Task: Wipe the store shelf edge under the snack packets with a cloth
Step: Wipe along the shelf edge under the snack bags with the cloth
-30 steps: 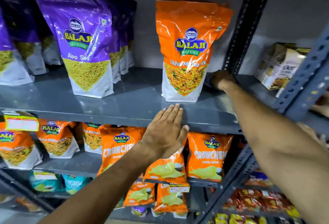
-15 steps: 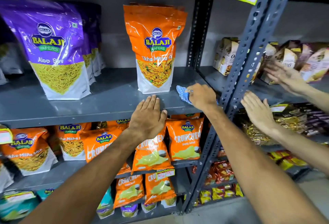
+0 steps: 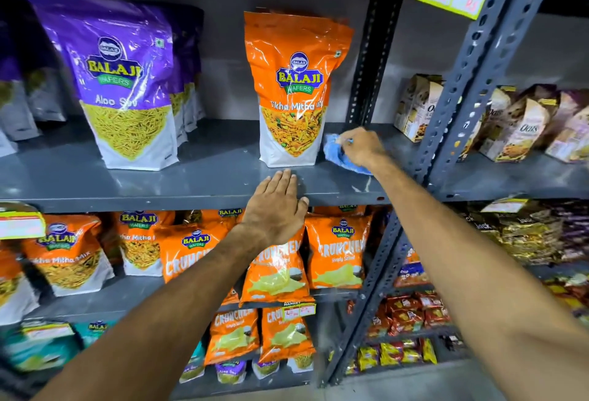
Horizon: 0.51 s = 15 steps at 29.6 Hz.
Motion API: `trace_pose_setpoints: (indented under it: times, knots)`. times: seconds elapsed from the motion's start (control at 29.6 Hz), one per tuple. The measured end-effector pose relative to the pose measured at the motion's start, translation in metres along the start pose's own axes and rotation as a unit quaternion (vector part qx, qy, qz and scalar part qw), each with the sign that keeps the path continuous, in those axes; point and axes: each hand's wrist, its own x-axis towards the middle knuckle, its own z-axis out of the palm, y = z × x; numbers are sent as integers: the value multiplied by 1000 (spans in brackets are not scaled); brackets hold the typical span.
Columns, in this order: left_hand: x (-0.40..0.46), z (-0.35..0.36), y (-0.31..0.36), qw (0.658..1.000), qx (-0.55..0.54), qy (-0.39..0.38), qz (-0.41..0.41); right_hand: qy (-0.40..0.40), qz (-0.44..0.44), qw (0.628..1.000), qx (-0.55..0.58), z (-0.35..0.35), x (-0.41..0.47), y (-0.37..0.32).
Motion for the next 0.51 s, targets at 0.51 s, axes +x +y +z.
trace_pose_setpoints:
  times: [0.51]
  knots:
    - [5,9,-3,1000,4,12,5,59,-82,991,-83,26,-96,17]
